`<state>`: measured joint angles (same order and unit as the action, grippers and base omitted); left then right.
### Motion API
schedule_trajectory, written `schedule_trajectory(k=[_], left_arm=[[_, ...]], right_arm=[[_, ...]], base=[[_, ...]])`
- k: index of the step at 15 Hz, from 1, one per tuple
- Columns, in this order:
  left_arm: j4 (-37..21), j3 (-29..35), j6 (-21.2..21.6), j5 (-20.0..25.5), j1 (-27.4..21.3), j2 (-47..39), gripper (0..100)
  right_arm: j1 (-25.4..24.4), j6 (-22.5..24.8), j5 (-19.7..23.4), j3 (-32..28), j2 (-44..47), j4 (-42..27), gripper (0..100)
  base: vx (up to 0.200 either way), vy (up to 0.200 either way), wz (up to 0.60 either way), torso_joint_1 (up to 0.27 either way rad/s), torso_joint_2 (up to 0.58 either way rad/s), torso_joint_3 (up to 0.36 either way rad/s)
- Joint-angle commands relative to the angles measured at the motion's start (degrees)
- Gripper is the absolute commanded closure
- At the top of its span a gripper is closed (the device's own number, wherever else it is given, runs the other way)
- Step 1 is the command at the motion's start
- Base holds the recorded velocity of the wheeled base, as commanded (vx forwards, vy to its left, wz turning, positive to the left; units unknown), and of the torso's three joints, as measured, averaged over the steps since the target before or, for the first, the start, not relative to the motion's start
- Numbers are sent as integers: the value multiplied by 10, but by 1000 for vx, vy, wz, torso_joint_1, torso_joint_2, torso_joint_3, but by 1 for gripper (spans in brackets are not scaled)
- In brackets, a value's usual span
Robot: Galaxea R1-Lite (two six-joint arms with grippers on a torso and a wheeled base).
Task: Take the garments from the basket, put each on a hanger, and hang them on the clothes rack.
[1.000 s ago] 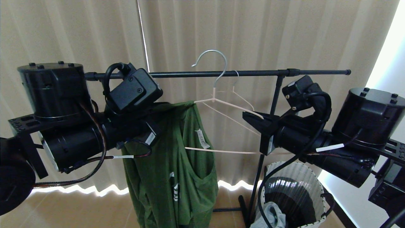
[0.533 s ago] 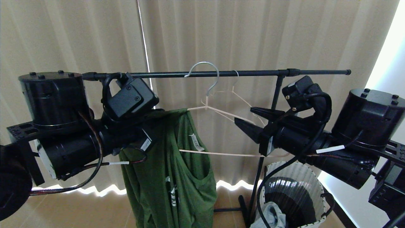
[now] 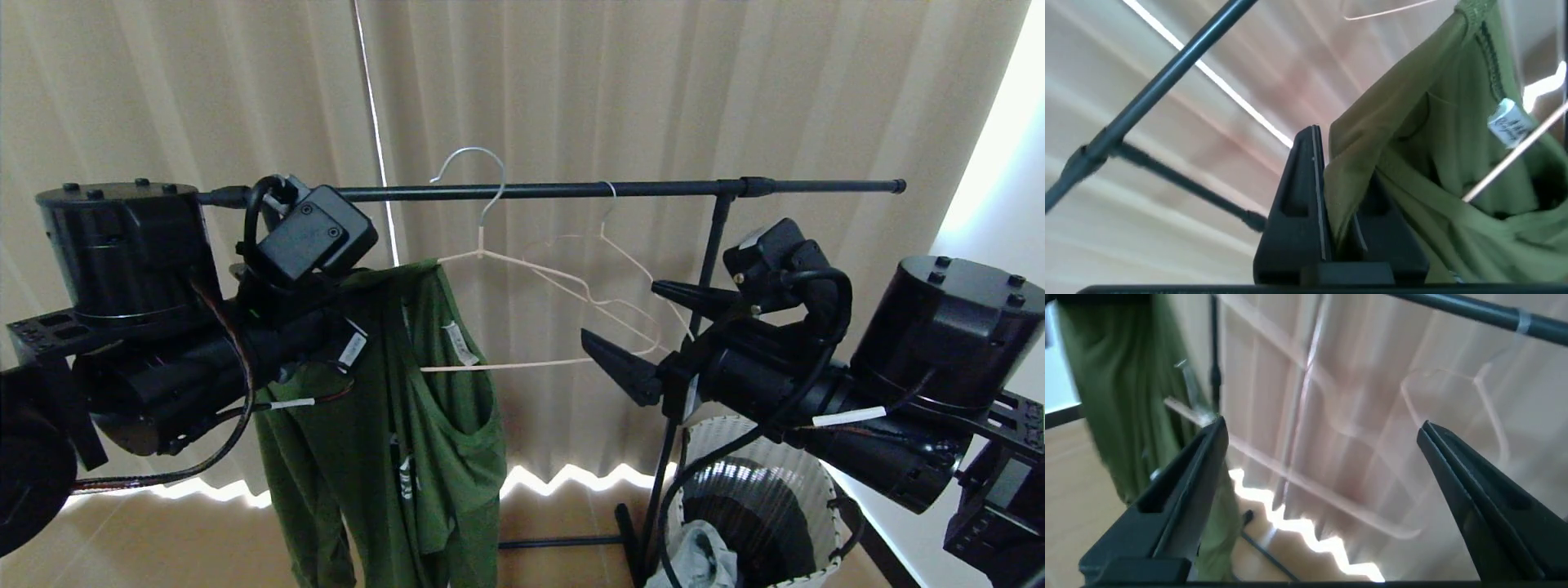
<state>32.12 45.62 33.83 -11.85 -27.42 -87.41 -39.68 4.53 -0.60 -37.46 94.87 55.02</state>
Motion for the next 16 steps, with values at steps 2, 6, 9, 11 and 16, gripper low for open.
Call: schedule_trajectory(k=[2,6,9,11,16], left_arm=[[0,0,-25,-20,-1,0,100],[7,9,-88,-19,-19,13,100],[31,8,-97,-19,-30,21,100],[40,8,-97,-19,-44,33,100],[41,8,-97,-19,-72,41,100]], right_arm=[[-36,-1,2,11,18,1,0],[-80,-1,-5,2,81,5,0],[-81,-1,-8,-21,112,5,0],[-78,1,-29,-38,133,1,0],[-68,0,-61,-70,159,-1,0]], base=[[0,0,0,0,0,0],[0,0,0,0,0,0],[0,0,0,0,0,0],[0,0,0,0,0,0],[0,0,0,0,0,0]])
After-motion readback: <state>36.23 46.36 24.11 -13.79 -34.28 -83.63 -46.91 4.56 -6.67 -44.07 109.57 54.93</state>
